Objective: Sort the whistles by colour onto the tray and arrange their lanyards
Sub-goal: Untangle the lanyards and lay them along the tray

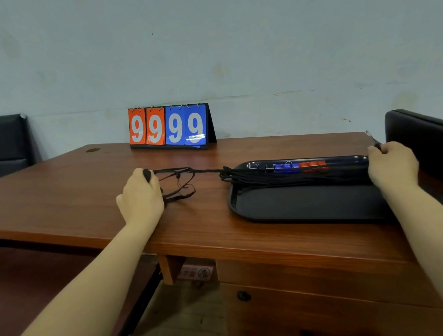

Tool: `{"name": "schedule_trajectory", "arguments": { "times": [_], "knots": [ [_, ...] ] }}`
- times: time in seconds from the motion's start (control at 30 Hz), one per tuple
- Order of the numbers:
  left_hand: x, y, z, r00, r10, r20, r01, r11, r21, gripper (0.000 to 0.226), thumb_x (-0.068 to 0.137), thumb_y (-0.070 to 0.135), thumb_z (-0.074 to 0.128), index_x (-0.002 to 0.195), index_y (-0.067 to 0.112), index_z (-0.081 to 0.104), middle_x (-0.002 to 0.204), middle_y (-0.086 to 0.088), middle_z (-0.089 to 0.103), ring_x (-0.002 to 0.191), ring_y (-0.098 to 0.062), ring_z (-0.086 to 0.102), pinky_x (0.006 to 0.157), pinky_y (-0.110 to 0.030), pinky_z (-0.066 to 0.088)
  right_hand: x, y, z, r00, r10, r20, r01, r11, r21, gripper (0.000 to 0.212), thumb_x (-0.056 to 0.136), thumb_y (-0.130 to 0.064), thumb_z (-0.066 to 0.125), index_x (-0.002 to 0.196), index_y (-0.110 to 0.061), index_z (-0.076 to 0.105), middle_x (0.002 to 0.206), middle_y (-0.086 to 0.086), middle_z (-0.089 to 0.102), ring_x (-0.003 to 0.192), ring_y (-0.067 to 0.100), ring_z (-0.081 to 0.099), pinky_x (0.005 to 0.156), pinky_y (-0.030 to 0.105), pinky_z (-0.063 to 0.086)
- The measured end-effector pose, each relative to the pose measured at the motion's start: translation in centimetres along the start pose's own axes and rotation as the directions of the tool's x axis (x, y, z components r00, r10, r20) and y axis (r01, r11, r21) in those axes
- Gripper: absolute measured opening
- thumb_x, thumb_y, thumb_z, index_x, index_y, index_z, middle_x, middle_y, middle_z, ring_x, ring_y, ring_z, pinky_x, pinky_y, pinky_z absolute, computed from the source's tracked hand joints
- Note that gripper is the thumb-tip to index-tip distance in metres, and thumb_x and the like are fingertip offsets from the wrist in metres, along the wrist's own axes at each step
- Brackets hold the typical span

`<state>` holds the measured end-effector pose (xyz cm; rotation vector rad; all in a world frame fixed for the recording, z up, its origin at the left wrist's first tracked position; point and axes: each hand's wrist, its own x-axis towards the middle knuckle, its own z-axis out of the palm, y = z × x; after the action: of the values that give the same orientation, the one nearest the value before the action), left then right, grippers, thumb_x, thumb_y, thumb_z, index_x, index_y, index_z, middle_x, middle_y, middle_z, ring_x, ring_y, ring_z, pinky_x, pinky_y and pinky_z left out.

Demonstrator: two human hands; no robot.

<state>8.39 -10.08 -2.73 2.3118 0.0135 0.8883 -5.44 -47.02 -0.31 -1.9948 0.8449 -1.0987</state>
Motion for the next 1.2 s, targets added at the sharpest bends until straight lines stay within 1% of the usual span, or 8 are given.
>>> {"name": "schedule_trajectory", "arguments": {
  "times": [0.17, 0.3, 0.5, 0.6, 0.7, 0.93, 1.1, 1.2],
  "knots": [
    [-0.1, 0.3, -0.5, 0.994, -0.111, -0.024, 0.11, 0.994, -0.029, 0.019, 0.096, 0.03, 0.047, 0.091, 0.013, 0.053, 0.086, -0.004, 0.058, 0.077, -0.02, 0.052, 0.086, -0.042, 0.04, -0.1, -0.2, -0.2, 1.0, -0.003, 0.005, 0.003, 1.0, 0.011, 0.033, 0.099, -0.021, 0.046, 0.069, -0.008, 0.049, 0.064, 0.001, 0.044, 0.074, 0.026, 0.048, 0.07, 0.031, 0.033],
    [-0.4, 0.1, 0.1, 0.977, 0.211, 0.037, -0.213, 0.975, 0.06, 0.039, 0.079, 0.027, 0.067, 0.113, 0.014, 0.051, 0.111, -0.005, 0.051, 0.106, -0.024, 0.049, 0.096, -0.043, 0.033, 0.3, 0.2, -0.3, 1.0, -0.003, 0.019, 0.002, 0.998, 0.066, 0.023, 0.097, -0.023, 0.048, 0.086, -0.005, 0.057, 0.069, 0.004, 0.05, 0.078, 0.024, 0.049, 0.071, 0.031, 0.034],
    [-1.2, 0.1, -0.4, 0.737, 0.67, 0.089, -0.665, 0.742, -0.08, 0.035, 0.078, 0.054, 0.049, 0.084, 0.02, 0.056, 0.084, 0.007, 0.053, 0.08, -0.015, 0.05, 0.087, -0.039, 0.036, 0.6, 0.4, 0.2, 0.998, -0.047, 0.048, 0.047, 0.999, 0.019, 0.023, 0.097, -0.026, 0.048, 0.086, -0.008, 0.056, 0.074, 0.006, 0.054, 0.075, 0.024, 0.051, 0.063, 0.028, 0.032],
    [-0.9, 0.5, -0.2, 0.611, 0.73, 0.308, -0.738, 0.665, -0.113, 0.059, 0.072, 0.08, 0.039, 0.086, 0.028, 0.062, 0.084, 0.016, 0.051, 0.083, -0.007, 0.049, 0.09, -0.032, 0.032, 0.7, 0.6, 0.3, 0.998, -0.036, 0.059, 0.035, 0.999, 0.015, 0.027, 0.097, -0.027, 0.049, 0.086, -0.005, 0.06, 0.071, 0.005, 0.053, 0.073, 0.024, 0.052, 0.066, 0.028, 0.034],
    [-0.5, 0.9, 0.5, 0.551, 0.711, 0.436, -0.764, 0.64, -0.079, 0.045, 0.077, 0.068, 0.05, 0.095, 0.032, 0.068, 0.092, 0.019, 0.052, 0.093, -0.005, 0.049, 0.097, -0.033, 0.03, 0.9, 0.8, 0.6, 0.997, -0.037, 0.061, 0.037, 0.999, 0.014, 0.027, 0.097, -0.028, 0.049, 0.089, -0.005, 0.062, 0.075, 0.007, 0.057, 0.071, 0.023, 0.053, 0.066, 0.03, 0.037],
    [0.1, 0.5, 1.1, 0.958, 0.244, 0.148, -0.246, 0.969, -0.006, 0.016, 0.095, 0.031, 0.051, 0.104, 0.019, 0.057, 0.08, 0.01, 0.058, 0.082, -0.017, 0.057, 0.093, -0.038, 0.034, 0.9, 0.9, 0.3, 0.999, -0.005, 0.045, 0.006, 1.0, -0.02, 0.025, 0.097, -0.022, 0.049, 0.081, -0.006, 0.059, 0.065, 0.001, 0.049, 0.074, 0.025, 0.054, 0.07, 0.035, 0.044],
    [0.7, 0.4, 0.6, 0.946, -0.323, 0.008, 0.316, 0.931, 0.182, 0.02, 0.093, 0.023, 0.052, 0.109, 0.011, 0.055, 0.096, -0.01, 0.061, 0.084, -0.025, 0.052, 0.091, -0.042, 0.033, 0.9, 0.9, 0.2, 0.999, 0.019, 0.041, -0.017, 0.999, -0.036, 0.024, 0.097, -0.021, 0.05, 0.081, -0.005, 0.06, 0.074, 0.009, 0.056, 0.079, 0.028, 0.056, 0.074, 0.038, 0.045],
    [0.5, 0.6, 0.5, 0.989, -0.147, 0.032, 0.136, 0.964, 0.226, 0.04, 0.081, 0.019, 0.062, 0.121, 0.016, 0.053, 0.123, -0.012, 0.049, 0.115, -0.03, 0.045, 0.099, -0.046, 0.031, 0.8, 0.8, 0.1, 0.998, 0.0, 0.055, 0.003, 0.999, -0.049, 0.026, 0.098, -0.021, 0.049, 0.081, -0.004, 0.06, 0.076, 0.011, 0.056, 0.077, 0.028, 0.055, 0.07, 0.035, 0.042]
  ]
}}
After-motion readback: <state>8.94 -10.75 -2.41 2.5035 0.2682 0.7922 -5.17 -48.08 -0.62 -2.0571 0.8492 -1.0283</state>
